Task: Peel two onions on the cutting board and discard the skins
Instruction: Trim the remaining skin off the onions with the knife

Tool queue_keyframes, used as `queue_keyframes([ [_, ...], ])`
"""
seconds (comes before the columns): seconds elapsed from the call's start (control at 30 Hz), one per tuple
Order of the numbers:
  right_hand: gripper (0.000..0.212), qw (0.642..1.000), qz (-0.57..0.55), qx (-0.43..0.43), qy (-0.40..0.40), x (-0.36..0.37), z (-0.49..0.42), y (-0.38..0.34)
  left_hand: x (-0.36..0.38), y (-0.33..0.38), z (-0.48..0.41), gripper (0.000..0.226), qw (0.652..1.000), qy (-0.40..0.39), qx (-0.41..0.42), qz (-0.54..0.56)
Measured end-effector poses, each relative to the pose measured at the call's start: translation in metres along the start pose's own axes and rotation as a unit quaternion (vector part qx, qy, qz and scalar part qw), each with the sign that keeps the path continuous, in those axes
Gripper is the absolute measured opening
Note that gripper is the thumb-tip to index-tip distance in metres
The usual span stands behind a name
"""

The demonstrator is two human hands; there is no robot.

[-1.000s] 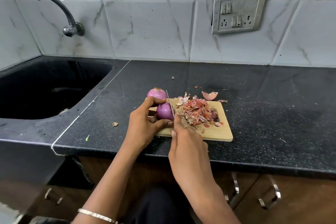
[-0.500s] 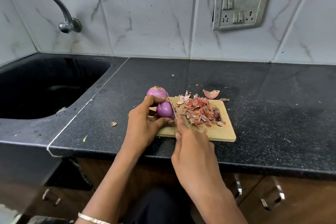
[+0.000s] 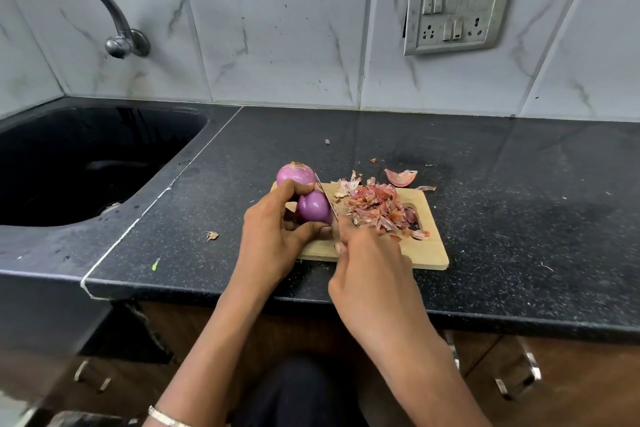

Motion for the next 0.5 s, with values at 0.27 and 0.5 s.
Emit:
queue_keyframes([
  [0.27, 0.050, 1.000, 0.023, -0.009, 0.003, 0.001, -0.001, 0.000, 0.000, 0.000, 0.000, 0.055, 1.000, 0.002, 0.006, 0.005],
  [0.5, 0.041, 0.999, 0.033, -0.002, 0.008, 0.003, -0.021, -0.007, 0.000, -0.002, -0.001, 0.051, 1.000, 0.005, 0.005, 0.000],
])
Point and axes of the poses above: each hand's wrist, its own z-axis away from the middle knuckle, its own x-axis out of the palm, y = z × x, the point moved 7 cm from there along -z, towards the middle knuckle, and after that the axes turned 2 degrees about z, right-handed, at the moved point
